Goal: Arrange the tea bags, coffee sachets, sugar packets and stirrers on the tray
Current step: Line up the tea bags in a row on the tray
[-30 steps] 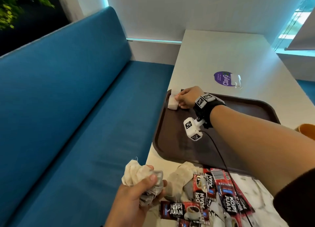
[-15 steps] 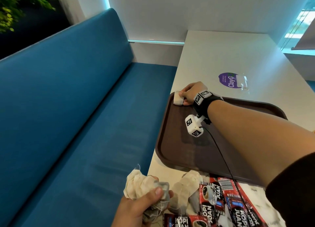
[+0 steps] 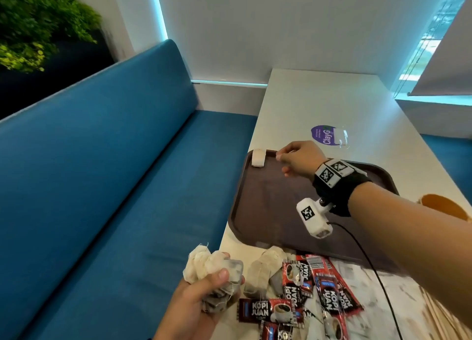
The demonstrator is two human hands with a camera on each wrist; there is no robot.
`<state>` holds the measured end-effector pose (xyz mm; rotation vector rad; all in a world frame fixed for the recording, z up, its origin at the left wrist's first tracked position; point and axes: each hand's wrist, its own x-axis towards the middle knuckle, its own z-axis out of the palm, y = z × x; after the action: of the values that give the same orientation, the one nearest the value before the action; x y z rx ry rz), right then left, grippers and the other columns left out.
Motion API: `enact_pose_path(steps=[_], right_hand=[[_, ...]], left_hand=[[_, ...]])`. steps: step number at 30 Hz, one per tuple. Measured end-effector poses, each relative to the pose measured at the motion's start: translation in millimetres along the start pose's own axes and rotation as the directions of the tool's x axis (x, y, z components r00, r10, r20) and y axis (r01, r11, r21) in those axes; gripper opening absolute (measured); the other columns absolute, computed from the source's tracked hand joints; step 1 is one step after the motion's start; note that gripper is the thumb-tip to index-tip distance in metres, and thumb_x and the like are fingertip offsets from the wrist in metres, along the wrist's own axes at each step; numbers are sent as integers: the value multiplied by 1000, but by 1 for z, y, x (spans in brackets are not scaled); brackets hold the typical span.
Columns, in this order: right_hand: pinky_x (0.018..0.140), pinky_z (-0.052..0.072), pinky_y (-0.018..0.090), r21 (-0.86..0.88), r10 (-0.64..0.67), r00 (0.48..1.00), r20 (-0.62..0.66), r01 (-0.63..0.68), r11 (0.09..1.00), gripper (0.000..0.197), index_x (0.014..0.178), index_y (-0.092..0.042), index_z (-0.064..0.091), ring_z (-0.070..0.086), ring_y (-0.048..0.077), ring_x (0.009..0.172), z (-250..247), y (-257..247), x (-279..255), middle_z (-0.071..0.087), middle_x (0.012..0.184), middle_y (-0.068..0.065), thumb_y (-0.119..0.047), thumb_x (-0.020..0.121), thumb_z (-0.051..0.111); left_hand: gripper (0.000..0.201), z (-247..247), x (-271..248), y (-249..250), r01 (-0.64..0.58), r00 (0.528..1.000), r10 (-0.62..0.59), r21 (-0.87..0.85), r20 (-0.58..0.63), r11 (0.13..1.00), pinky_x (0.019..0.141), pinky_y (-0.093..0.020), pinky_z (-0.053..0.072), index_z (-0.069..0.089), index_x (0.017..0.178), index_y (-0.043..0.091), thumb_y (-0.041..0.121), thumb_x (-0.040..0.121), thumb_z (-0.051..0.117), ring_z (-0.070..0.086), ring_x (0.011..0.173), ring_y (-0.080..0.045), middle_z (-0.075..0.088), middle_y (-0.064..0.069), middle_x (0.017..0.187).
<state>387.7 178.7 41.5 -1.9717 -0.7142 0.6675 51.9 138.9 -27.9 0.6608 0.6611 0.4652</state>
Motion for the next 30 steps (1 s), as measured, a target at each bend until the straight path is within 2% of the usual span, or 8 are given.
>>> enact_pose_path(steps=[6,9,12,16,19,23,26,30], right_hand=[[54,51,23,131,-79,972,223,50,990,6,96,-3,72,65,21,69,-11,-10,-139,68,82,5,-9,93,72],[62,56,29,240,-62,948,314,-16,971,10,99,-4,72,66,21,70,-3,-4,-202,69,81,4,-13,92,73],[64,57,34,289,-68,930,361,-42,957,18,102,-9,74,66,19,68,8,12,-241,72,84,5,-17,87,79],[57,49,28,416,-75,938,339,-78,906,15,97,-7,76,60,15,64,20,28,-271,70,78,6,-11,84,81],[57,46,24,480,-76,940,333,-100,871,6,90,-6,77,59,12,63,25,36,-282,71,76,4,-3,85,78],[52,45,22,547,-39,943,332,-158,822,9,92,5,72,60,14,58,26,40,-292,70,77,12,5,84,75],[55,50,25,595,-28,950,311,-172,785,27,98,21,60,61,15,56,25,44,-296,65,81,20,8,81,76],[63,58,32,577,-48,973,226,-94,811,29,96,16,64,67,28,73,19,44,-297,70,85,24,5,75,82]], left_hand=[[57,16,-27,4,-34,992,32,14,121,999,57,-38,58,71,112,4,0,56,81,71,79,-35,69,-27,101],[51,31,-40,6,-82,987,70,77,148,994,67,-41,53,71,108,13,2,60,81,69,83,-36,72,-20,103],[40,42,-52,7,-98,983,74,142,167,985,69,-39,51,71,108,10,2,70,76,66,88,-37,70,-25,107],[19,56,-68,11,-111,986,82,195,146,974,56,-31,49,79,86,23,9,73,75,66,73,-24,71,-16,91],[16,58,-73,9,-85,994,70,200,82,976,57,-32,52,77,95,13,6,81,73,68,72,-23,73,-17,92],[37,54,-79,4,-58,998,56,107,18,993,73,-45,61,64,115,4,5,79,72,71,88,-34,71,-25,107],[42,49,-81,-1,-77,997,77,48,-5,996,67,-45,61,65,114,4,-3,74,74,70,84,-35,70,-23,106],[34,51,-85,-7,-90,996,91,70,-5,993,61,-38,57,64,115,2,9,83,74,66,78,-26,66,-20,99]])
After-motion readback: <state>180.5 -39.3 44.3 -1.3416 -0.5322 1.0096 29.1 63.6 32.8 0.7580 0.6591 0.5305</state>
